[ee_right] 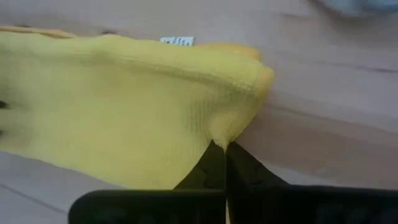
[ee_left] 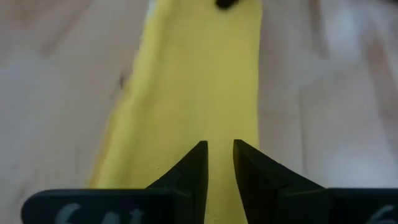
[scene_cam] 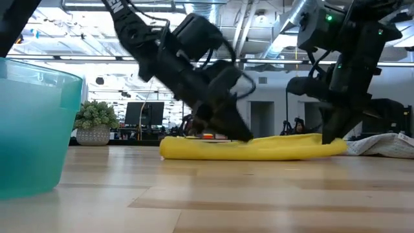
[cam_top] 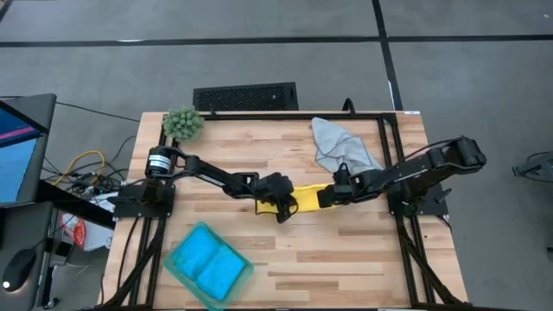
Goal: Fold microfiber towels
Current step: Fold the yellow towel
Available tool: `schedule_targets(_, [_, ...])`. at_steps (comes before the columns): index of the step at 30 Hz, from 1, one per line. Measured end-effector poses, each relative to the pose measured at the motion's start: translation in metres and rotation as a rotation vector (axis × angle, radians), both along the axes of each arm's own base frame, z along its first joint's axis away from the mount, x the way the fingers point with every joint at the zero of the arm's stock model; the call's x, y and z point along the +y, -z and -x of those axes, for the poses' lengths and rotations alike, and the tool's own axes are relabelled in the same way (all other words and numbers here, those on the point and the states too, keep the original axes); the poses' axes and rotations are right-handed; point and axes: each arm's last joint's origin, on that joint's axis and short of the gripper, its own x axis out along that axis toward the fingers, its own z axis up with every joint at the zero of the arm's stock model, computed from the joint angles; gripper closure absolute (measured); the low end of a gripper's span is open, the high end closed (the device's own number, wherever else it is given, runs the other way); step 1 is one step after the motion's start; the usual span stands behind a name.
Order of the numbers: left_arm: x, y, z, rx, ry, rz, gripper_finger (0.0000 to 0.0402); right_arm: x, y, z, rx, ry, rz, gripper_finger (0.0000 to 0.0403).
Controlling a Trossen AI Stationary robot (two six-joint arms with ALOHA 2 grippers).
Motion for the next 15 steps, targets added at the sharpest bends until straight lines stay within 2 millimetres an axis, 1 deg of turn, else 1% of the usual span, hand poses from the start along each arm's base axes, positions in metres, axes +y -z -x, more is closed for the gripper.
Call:
schedule_targets(2, [0.005,-0.014,-0.006,-0.023,-0.01,-0.001,0.0335,-0.001,-0.003,0.003,0.007,0.004,0.013,0.0394])
schedule_targets(3, [0.007,-0.02,-0.006,-0.018,-0.007,-0.015,0.0335,-0.001,-0.003,0.003,0.005,0.006,0.015,0.0391])
schedule_targets(5, [0.011,-0.029,-0.007,-0.02,0.004,-0.082,0.0335,-0.002,-0.005,0.005,0.015,0.008,0.022,0.039])
schedule_targets(6, [0.013,-0.03,-0.007,-0.012,0.003,-0.119,0.0335,-0.002,-0.005,0.005,0.016,0.006,0.026,0.039])
schedule_targets(8, [0.017,-0.026,-0.003,0.042,0.012,-0.158,0.0336,-0.003,-0.005,0.006,0.018,-0.004,0.033,0.0394])
schedule_targets(11, [0.022,-0.013,-0.003,0.081,0.03,-0.148,0.0344,-0.003,-0.005,0.006,0.024,-0.018,0.039,0.0396])
schedule_targets(14, [0.026,-0.003,-0.009,0.055,0.027,-0.14,0.0357,-0.002,-0.004,0.005,0.025,-0.021,0.04,0.039])
schedule_targets(15, [0.028,0.001,-0.008,0.068,0.022,-0.136,0.0363,-0.002,-0.004,0.005,0.023,-0.022,0.04,0.0389])
